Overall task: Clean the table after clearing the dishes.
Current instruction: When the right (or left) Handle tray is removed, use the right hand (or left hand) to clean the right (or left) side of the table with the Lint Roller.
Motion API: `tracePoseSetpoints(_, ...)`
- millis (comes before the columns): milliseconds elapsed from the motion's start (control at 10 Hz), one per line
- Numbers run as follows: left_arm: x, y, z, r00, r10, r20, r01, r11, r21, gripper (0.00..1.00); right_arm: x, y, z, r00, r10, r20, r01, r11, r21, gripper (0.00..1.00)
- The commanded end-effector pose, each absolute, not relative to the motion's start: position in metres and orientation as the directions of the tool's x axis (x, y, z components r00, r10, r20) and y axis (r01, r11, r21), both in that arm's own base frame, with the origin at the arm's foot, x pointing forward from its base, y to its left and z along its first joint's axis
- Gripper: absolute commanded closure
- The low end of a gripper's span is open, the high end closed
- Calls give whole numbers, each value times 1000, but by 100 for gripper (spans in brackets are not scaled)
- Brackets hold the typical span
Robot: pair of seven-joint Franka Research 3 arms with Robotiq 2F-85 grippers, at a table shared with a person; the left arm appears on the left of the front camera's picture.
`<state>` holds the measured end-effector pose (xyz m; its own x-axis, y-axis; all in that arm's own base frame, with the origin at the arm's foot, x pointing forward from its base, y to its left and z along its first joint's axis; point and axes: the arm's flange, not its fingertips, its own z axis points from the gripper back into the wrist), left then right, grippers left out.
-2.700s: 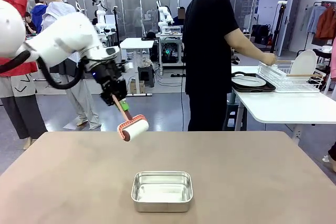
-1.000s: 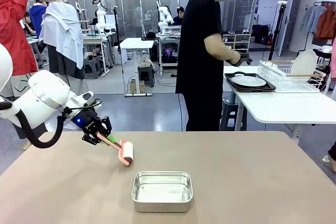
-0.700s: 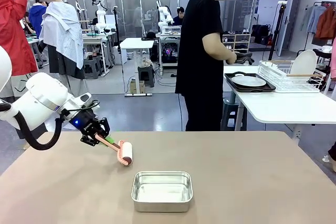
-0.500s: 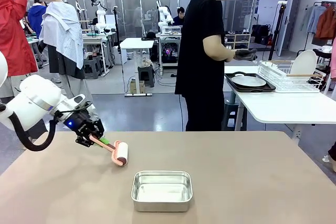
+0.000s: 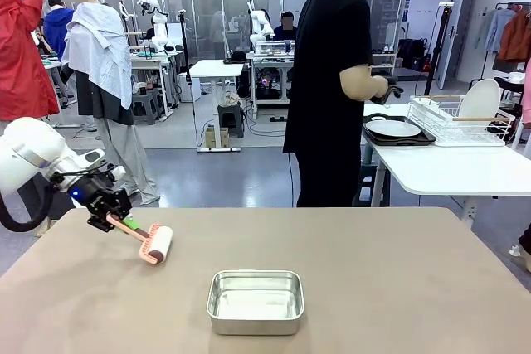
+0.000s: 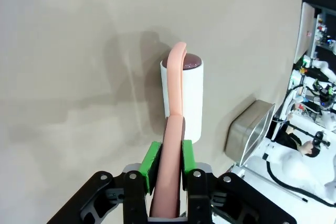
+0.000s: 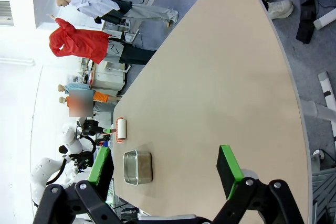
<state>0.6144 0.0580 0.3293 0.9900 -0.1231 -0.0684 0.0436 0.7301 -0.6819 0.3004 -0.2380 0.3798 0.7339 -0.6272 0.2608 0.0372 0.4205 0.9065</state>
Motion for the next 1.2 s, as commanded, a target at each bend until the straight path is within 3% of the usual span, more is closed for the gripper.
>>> tracePoseSetpoints(0, 616, 97, 293, 980, -133, -150, 33, 846, -533, 78, 301, -237, 381, 728, -633, 263, 29, 411, 911, 0)
tracePoseSetpoints(200, 610, 138, 290, 972, -84, -217, -33, 873, -486, 78, 301, -237, 381, 728, -633, 263, 29, 411, 911, 0)
tracePoseSetpoints(700, 566, 195, 308, 968, 120, -222, -189, 928, -322, 78, 301, -237, 381, 728, -633, 263, 29, 411, 911, 0)
tracePoseSetpoints(1100, 534, 196, 389, 980, 148, -135, -174, 961, -214, 78, 301, -237, 381, 728, -633, 263, 29, 411, 911, 0)
